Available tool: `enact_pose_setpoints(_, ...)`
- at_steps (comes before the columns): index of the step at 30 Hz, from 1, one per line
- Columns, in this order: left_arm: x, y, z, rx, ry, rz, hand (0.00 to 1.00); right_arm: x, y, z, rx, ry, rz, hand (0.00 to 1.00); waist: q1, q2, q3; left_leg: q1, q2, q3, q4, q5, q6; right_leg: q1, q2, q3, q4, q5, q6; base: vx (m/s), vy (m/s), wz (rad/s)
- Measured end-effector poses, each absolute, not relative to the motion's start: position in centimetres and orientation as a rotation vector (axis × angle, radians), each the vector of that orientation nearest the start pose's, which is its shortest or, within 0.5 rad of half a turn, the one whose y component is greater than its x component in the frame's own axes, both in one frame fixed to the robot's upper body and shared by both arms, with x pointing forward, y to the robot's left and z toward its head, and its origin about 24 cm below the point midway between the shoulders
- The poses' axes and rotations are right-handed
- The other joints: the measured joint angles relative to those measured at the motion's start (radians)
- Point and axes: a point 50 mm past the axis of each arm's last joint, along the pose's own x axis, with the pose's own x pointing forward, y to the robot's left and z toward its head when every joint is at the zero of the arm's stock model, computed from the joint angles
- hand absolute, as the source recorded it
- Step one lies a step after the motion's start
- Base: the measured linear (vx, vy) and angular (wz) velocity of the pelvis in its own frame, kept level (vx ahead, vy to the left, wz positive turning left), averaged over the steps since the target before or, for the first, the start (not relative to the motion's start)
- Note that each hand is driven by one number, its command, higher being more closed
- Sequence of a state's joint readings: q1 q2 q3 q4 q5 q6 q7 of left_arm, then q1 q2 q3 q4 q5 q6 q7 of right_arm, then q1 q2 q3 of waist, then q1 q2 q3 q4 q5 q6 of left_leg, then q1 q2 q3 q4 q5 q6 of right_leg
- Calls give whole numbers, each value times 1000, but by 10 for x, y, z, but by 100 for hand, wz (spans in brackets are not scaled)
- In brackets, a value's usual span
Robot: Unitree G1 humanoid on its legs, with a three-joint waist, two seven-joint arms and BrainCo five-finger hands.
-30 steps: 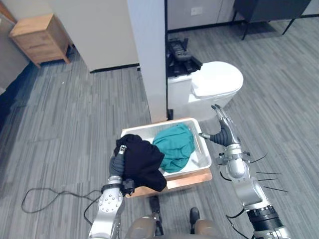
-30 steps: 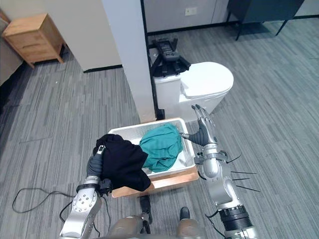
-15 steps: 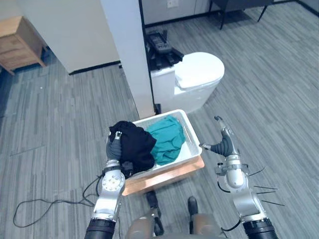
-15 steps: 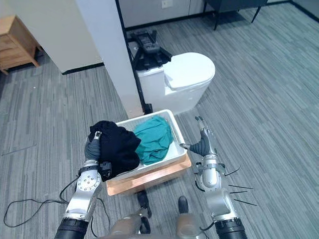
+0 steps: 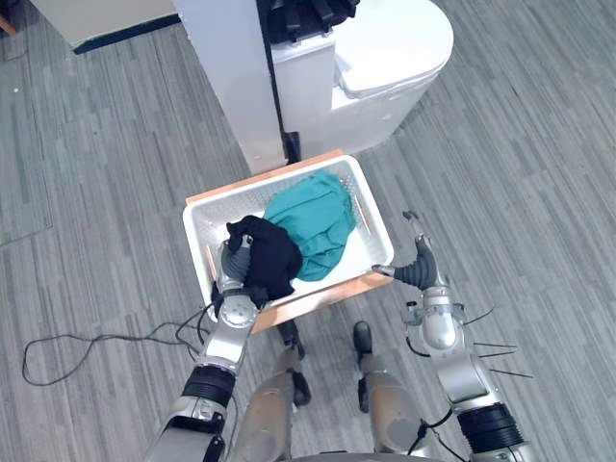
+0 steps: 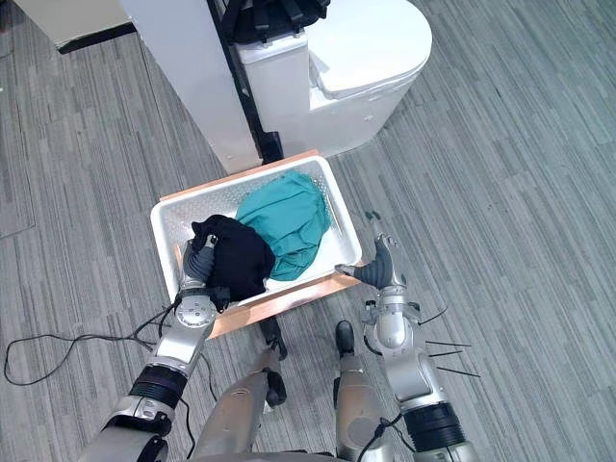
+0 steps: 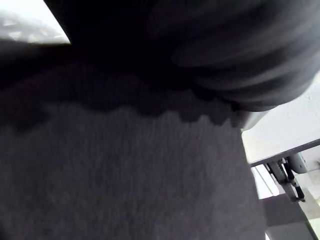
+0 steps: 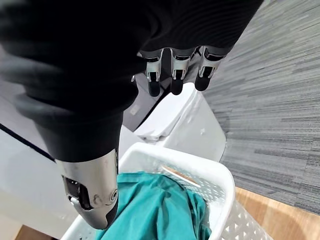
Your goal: Tidy the bed and pick cloth on bed and put in laundry
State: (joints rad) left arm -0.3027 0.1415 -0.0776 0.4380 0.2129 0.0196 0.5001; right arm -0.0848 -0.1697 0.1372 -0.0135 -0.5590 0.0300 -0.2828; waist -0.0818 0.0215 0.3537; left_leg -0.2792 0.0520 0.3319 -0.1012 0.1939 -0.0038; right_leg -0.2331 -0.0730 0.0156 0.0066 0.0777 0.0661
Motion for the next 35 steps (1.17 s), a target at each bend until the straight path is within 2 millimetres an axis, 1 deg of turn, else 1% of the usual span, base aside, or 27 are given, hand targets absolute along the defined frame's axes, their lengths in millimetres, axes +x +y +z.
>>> enact_pose_setpoints(4,301,175,27,443,58,387,0,261,-155,62,-700,-165,-146,0,0,-1,0,71,1,-2,-2,-2,1,70,0,1,-1,-19,-5,92,-28,-2)
enact_pose_setpoints(7,288,180,20,435,72,404,0,251,-158,46,-702,-104,-132,0,-7,-2,-2,120,3,-9,-3,-19,10,117,3,-9,4,-41,-5,69,-45,5)
enact_pose_setpoints(8,280,182,15,424,85,410,0,246,-161,35,-703,-54,-119,0,-14,-2,-2,132,3,-14,-3,-23,10,132,2,-16,5,-50,-2,43,-21,12)
enact_pose_setpoints(9,275,183,11,406,99,420,0,242,-162,26,-707,-15,-104,0,-14,-3,-3,142,2,-17,-3,-24,11,142,2,-18,5,-54,-1,50,-18,14)
enact_pose_setpoints(12,251,190,-11,361,192,450,0,219,-167,-11,-691,160,-63,0,-12,-10,-48,162,-2,-33,-3,-28,16,177,-1,-43,5,-69,1,72,-10,22)
enact_pose_setpoints(13,246,192,-15,351,211,459,0,215,-166,-18,-685,193,-53,0,-10,-14,-60,169,-2,-35,-3,-30,19,185,-1,-44,5,-74,2,75,-6,24)
enact_pose_setpoints(15,226,199,-25,308,262,493,0,202,-164,-37,-659,289,-34,0,5,-27,-102,193,-3,-44,-3,-45,9,212,-1,-51,5,-89,2,70,-9,12)
enact_pose_setpoints(17,214,201,-30,265,287,501,0,193,-167,-50,-658,357,-30,0,17,-27,-132,197,-4,-53,-3,-46,9,221,-2,-60,6,-101,-2,51,-10,14)
enact_pose_setpoints(18,211,203,-32,253,298,506,0,192,-168,-53,-655,375,-29,0,17,-25,-136,200,-5,-58,-3,-46,9,228,-2,-67,5,-105,1,35,-6,24)
enact_pose_setpoints(19,205,204,-36,233,320,513,0,189,-172,-60,-647,420,-38,0,19,-24,-142,208,-6,-61,-3,-47,9,238,-3,-73,6,-110,2,21,2,18)
enact_pose_setpoints(21,194,206,-44,208,364,513,0,181,-179,-72,-646,497,-50,0,34,-22,-151,221,-7,-59,-3,-49,10,249,-3,-71,6,-112,1,3,5,4)
enact_pose_setpoints(22,183,207,-51,153,405,539,0,171,-188,-86,-646,584,-68,0,45,-18,-167,223,-7,-60,-3,-50,8,253,-4,-72,6,-112,1,0,0,0)
enact_pose_setpoints(24,175,208,-57,119,435,557,0,166,-192,-92,-636,635,-87,0,45,-17,-169,233,-9,-63,-3,-51,9,266,-5,-76,4,-112,1,30,7,7)
enact_pose_setpoints(26,153,211,-72,47,521,580,0,152,-197,-104,-601,718,-122,0,47,-15,-171,264,-14,-69,-3,-56,11,301,-10,-90,3,-119,4,29,12,12)
enact_pose_setpoints(27,149,211,-75,32,541,583,0,149,-199,-106,-585,742,-135,0,48,-14,-173,270,-15,-70,-3,-58,13,307,-11,-94,3,-121,6,19,17,10)
enact_pose_setpoints(29,128,207,-94,-51,647,590,0,137,-201,-115,-522,815,-177,0,64,-10,-189,286,-20,-63,-3,-72,15,319,-18,-97,6,-128,13,0,0,0)
enact_pose_setpoints(31,117,203,-106,-74,717,578,0,128,-199,-120,-479,854,-200,0,75,-12,-203,290,-21,-55,-3,-76,18,321,-21,-97,7,-130,16,34,25,-1)
enact_pose_setpoints(33,94,196,-128,-107,858,577,0,121,-195,-125,-431,890,-223,0,97,-17,-211,301,-28,-48,-3,-81,25,333,-29,-103,6,-134,20,33,36,7)
enact_pose_setpoints(34,92,195,-130,-105,872,575,0,119,-194,-126,-423,897,-228,0,97,-18,-212,302,-29,-46,-3,-81,26,333,-31,-104,6,-134,20,12,48,7)
enact_pose_setpoints(35,83,195,-135,-115,916,585,0,115,-193,-129,-398,922,-239,0,99,-21,-220,303,-33,-41,-3,-84,29,334,-34,-107,6,-136,23,3,31,5)
